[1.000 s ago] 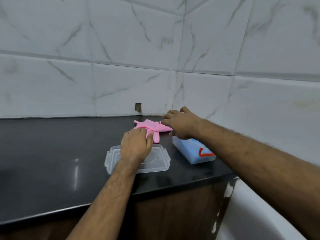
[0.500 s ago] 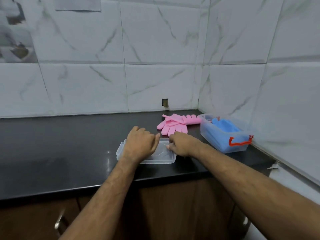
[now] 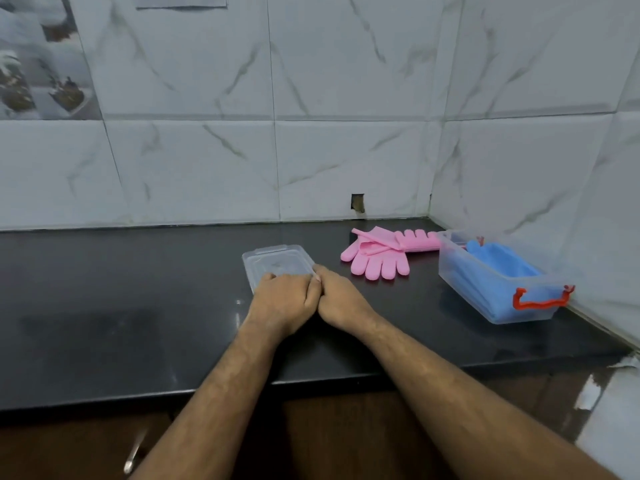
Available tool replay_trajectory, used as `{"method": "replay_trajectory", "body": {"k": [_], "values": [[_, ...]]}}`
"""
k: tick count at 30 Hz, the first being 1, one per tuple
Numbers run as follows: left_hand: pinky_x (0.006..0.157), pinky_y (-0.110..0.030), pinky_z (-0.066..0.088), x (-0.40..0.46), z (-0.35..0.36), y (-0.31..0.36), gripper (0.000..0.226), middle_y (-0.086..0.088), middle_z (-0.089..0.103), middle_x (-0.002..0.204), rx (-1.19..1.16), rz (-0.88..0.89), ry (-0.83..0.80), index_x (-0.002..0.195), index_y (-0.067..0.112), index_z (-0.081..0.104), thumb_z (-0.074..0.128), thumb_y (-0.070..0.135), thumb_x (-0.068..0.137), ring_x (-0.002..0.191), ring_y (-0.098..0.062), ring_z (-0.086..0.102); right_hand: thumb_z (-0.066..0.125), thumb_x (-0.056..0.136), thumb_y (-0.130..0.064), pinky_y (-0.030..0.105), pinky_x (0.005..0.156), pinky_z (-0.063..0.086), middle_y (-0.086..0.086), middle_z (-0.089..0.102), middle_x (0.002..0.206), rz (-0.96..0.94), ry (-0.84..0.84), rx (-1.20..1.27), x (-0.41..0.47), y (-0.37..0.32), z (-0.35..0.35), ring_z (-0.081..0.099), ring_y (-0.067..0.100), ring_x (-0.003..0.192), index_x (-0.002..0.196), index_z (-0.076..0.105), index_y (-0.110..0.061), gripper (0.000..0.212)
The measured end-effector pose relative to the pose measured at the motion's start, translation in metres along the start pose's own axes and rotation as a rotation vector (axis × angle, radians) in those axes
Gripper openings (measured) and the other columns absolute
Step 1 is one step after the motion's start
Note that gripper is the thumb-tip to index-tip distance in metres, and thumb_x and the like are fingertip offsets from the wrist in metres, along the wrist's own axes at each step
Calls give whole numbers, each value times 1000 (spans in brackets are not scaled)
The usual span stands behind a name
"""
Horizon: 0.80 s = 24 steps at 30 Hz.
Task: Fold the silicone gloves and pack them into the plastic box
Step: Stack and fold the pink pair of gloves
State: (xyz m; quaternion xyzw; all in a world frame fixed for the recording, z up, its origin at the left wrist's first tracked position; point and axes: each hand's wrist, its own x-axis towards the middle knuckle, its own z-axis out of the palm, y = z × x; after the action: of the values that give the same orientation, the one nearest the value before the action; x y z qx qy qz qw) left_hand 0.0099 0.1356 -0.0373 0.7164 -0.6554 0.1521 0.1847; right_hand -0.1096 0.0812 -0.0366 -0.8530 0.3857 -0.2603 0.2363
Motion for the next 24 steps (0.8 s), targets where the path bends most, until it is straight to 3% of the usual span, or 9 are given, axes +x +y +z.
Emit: {"method": "replay_trajectory", "body": {"k": [2, 4, 7, 11, 15, 18, 20, 22, 24], "values": [[102, -43, 37, 5, 4, -10, 38, -4, 71, 124, 26, -34, -82, 116, 19, 64, 32, 34, 104, 114, -25, 64, 46, 94, -6, 31, 102, 46, 9, 65, 128, 43, 93, 44, 10, 9, -4, 61, 25, 118, 131, 61, -12, 41], [107, -43, 34, 8, 9, -22, 39, -1, 61, 140, 53, -88, -152, 133, 18, 56, 35, 29, 102, 128, -24, 56, 50, 93, -3, 36, 99, 48, 8, 63, 123, 83, 263, -67, 20, 25, -13, 61, 26, 114, 121, 70, -15, 36], [106, -40, 34, 13, 13, -33, 38, -4, 62, 136, 86, -176, -139, 131, 15, 58, 37, 17, 99, 127, -25, 54, 61, 89, -11, 42, 94, 44, 6, 56, 123, 208, 444, -430, 26, 51, -29, 53, 28, 118, 115, 69, -23, 30], [99, -39, 37, 18, 12, -29, 36, -8, 61, 128, 158, -186, -46, 126, 13, 56, 42, 8, 94, 121, -30, 53, 58, 94, -47, 44, 98, 34, 6, 54, 132, 376, 379, -554, 28, 77, -46, 46, 27, 123, 121, 66, -24, 36], [101, -39, 38, 21, 12, 0, 31, -7, 59, 134, 93, 94, 21, 129, 13, 55, 45, 21, 101, 125, -28, 52, 50, 101, -35, 41, 91, 36, 2, 63, 112, 298, 370, -567, 33, 81, -50, 53, 26, 114, 107, 65, -22, 20], [109, -39, 40, 24, 16, 22, 48, -6, 50, 149, -15, 265, 45, 144, 12, 47, 52, 29, 99, 139, -25, 45, 46, 102, -23, 36, 77, 36, 0, 59, 82, 224, 425, -237, 35, 80, -54, 60, 30, 94, 80, 53, -21, 23], [115, -42, 38, 27, 18, 28, 65, -11, 37, 160, -72, 284, 72, 154, 10, 37, 58, 34, 97, 147, -27, 36, 44, 105, -25, 31, 72, 40, 1, 62, 79, 121, 481, 185, 30, 78, -60, 60, 25, 82, 84, 56, -16, 26], [122, -41, 30, 28, 16, 28, 84, -15, 25, 166, -203, 246, 117, 159, 9, 26, 67, 42, 93, 153, -28, 25, 45, 107, -26, 31, 77, 44, 3, 64, 88, 53, 434, 620, 24, 67, -61, 58, 18, 82, 97, 62, -5, 30], [119, -36, 32, 29, 13, 26, 96, -12, 34, 161, -376, 197, 156, 158, 12, 28, 78, 47, 84, 149, -25, 33, 50, 105, -28, 31, 75, 48, 4, 62, 88, 65, 298, 1006, 19, 55, -60, 56, 17, 81, 99, 64, 0, 32]]}}
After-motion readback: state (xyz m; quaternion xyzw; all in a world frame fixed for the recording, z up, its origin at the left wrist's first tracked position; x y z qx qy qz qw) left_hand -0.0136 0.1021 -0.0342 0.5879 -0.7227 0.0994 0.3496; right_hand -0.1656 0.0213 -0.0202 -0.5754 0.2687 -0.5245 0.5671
